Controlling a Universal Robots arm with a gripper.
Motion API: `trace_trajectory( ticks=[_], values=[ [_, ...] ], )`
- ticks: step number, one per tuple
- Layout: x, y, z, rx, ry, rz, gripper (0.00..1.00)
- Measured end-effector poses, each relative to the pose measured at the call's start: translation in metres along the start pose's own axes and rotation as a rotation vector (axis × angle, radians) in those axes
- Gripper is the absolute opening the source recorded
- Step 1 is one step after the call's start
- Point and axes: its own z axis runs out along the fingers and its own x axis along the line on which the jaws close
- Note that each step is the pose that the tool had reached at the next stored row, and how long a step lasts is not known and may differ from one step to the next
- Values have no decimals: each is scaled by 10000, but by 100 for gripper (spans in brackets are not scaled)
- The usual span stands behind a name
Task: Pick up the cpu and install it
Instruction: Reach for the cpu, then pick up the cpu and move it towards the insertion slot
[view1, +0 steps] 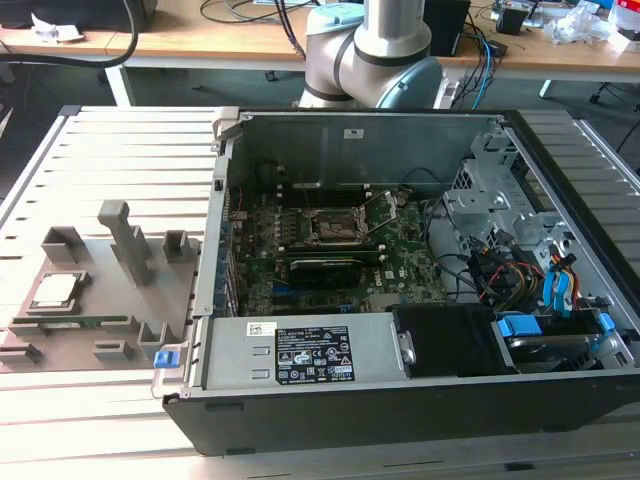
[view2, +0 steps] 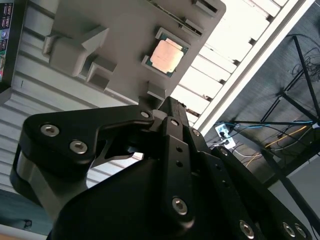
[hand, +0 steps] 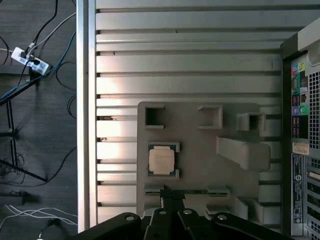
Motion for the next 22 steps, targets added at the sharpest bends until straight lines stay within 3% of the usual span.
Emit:
trace_trajectory(
  ticks=[13,14,15,16,17,19,22],
  values=[
    [1,0,0,1,0,-38,11],
    [1,0,0,1,0,-39,23],
    [1,0,0,1,0,-40,23],
    [1,0,0,1,0,-40,36],
    [1,0,0,1,0,-40,36],
    [1,0,0,1,0,-41,48],
    [2,0,0,1,0,-42,48]
  ],
)
